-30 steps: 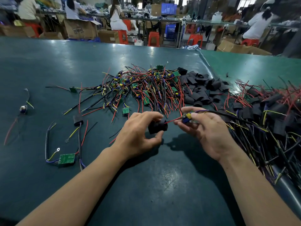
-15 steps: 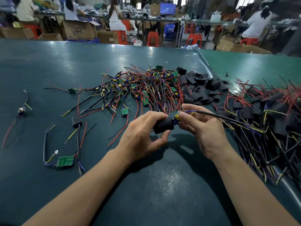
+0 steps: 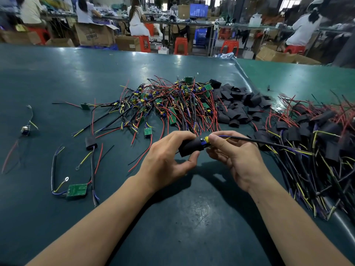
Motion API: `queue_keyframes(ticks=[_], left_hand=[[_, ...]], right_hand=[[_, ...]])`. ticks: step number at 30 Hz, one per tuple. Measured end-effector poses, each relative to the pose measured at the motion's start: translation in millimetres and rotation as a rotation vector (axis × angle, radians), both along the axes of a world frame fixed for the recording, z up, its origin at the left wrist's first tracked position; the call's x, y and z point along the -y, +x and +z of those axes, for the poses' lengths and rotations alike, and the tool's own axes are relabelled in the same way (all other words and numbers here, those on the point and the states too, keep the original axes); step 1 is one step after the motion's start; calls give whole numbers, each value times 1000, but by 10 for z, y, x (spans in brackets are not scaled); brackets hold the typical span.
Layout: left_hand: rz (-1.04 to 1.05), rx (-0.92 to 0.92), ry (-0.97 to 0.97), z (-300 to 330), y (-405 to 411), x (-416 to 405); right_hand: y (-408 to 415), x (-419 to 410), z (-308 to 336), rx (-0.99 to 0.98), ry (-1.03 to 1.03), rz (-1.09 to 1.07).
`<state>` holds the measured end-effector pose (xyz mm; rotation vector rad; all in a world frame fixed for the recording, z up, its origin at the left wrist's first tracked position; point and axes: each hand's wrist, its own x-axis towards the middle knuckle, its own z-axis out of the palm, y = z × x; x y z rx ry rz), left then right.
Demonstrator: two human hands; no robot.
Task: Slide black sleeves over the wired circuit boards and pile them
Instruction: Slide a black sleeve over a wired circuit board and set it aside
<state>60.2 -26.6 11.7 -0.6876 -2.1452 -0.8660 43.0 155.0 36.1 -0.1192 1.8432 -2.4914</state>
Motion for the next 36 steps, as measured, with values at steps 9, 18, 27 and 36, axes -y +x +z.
queue_keyframes(ticks=[9, 18, 27, 36], left_hand=[[-14, -24, 45, 12, 4, -2], [-27, -39, 79, 19, 16, -19], [-63, -15, 67, 16, 29, -13], [-84, 6, 52, 17, 6, -10]], right_hand=[[54, -4, 32, -12, 78, 82], [54, 6, 45, -53, 112, 48], [26, 34, 14, 153, -32, 48], [11, -24, 74, 292, -74, 72]])
